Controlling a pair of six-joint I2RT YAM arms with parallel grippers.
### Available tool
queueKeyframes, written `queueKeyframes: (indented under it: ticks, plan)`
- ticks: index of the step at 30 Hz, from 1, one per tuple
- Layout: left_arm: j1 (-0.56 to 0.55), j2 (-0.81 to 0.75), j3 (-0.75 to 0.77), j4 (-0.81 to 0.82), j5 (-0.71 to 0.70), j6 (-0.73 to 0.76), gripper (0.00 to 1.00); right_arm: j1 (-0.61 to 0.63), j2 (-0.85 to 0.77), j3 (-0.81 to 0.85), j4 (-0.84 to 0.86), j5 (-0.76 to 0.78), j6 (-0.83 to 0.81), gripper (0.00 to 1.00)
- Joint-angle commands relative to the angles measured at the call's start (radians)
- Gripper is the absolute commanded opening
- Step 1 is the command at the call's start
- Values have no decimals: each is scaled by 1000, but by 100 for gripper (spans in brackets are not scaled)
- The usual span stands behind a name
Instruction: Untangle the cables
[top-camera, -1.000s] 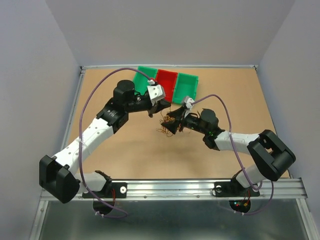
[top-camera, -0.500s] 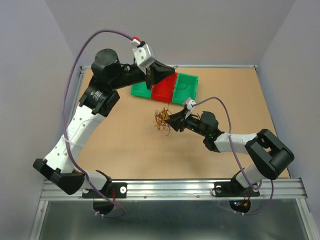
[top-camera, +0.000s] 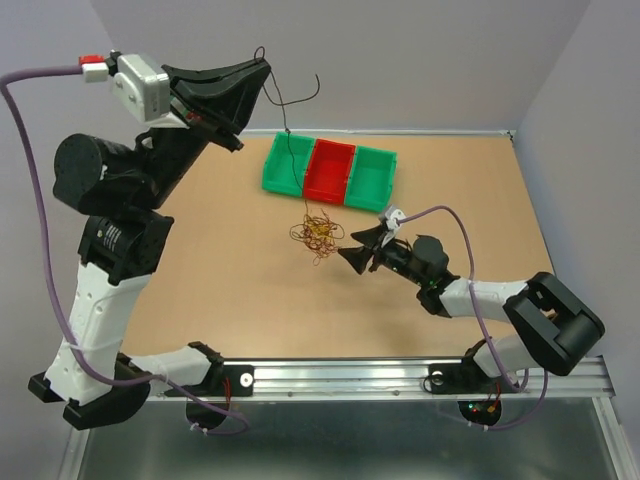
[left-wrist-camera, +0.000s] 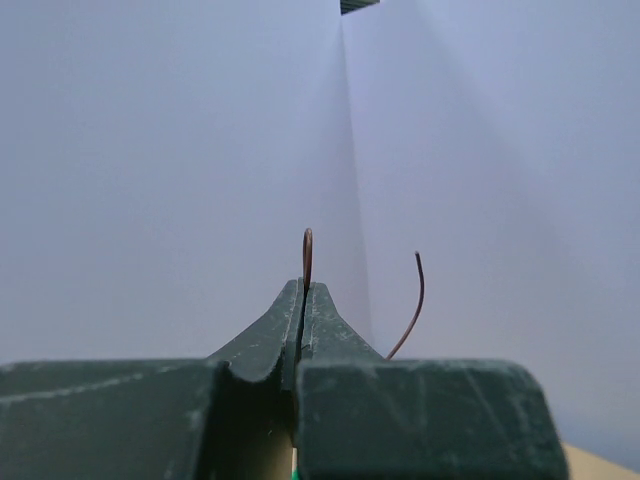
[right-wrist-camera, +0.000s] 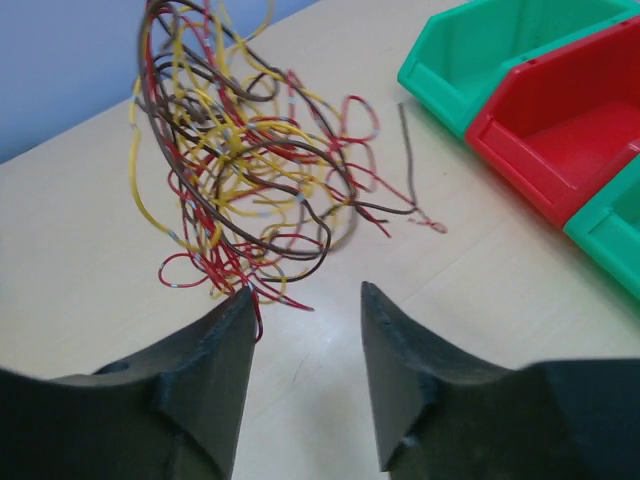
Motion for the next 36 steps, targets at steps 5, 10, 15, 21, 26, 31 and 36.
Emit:
queueKeyframes:
  ticks: [5, 10, 15, 21, 26, 31, 36]
  plan:
    - [-8, -150, -329, 245, 58, -79, 0, 6, -173, -80, 73, -65, -32, 88]
    - [-7, -234, -611, 411, 118, -90, 0, 6, -243, -72, 71, -180, -10, 94]
    - [-7, -219, -621, 399, 179, -68, 0, 45, -170, 27, 71, -226, 0, 94]
    - [-10, -214, -607, 392, 182, -75, 0, 137, 16, 201, 70, -174, -65, 89]
    - [-8, -194, -556, 349, 165, -65, 0, 193, 147, 319, 45, -108, -104, 87]
    - [-8, -130, -440, 324, 139, -79, 0, 213, 305, 437, 47, -137, -95, 67]
    - [-10, -4, -176, 264, 58, -59, 0, 231, 445, 529, 25, -151, -94, 43]
